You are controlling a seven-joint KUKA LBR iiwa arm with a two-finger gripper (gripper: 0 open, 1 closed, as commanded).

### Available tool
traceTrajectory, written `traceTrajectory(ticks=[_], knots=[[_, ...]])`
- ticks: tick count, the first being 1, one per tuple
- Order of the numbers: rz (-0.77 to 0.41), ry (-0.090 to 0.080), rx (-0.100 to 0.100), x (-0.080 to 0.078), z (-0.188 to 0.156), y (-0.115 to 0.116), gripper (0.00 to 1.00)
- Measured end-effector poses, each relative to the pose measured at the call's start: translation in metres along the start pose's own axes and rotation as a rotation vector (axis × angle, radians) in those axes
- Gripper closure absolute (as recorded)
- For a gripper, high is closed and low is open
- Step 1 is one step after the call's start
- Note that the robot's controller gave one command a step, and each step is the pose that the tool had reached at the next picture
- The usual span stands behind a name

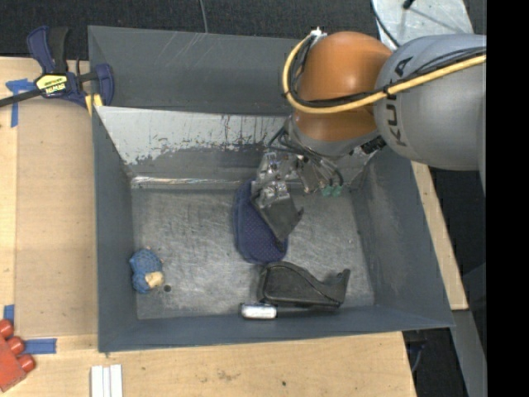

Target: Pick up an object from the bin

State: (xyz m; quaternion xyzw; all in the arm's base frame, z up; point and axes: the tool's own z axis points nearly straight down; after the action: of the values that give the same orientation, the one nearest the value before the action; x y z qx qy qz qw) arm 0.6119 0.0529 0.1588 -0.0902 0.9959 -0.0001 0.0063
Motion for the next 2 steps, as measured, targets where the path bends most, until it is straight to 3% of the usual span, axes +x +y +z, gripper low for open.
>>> traceTrajectory(ticks=[1, 2], knots=[[0.001, 0.009, -0.001, 0.002, 0.005, 0.0, 0.0], [-0.153, 0.011, -0.006, -0.008, 0.078, -0.009, 0.0]])
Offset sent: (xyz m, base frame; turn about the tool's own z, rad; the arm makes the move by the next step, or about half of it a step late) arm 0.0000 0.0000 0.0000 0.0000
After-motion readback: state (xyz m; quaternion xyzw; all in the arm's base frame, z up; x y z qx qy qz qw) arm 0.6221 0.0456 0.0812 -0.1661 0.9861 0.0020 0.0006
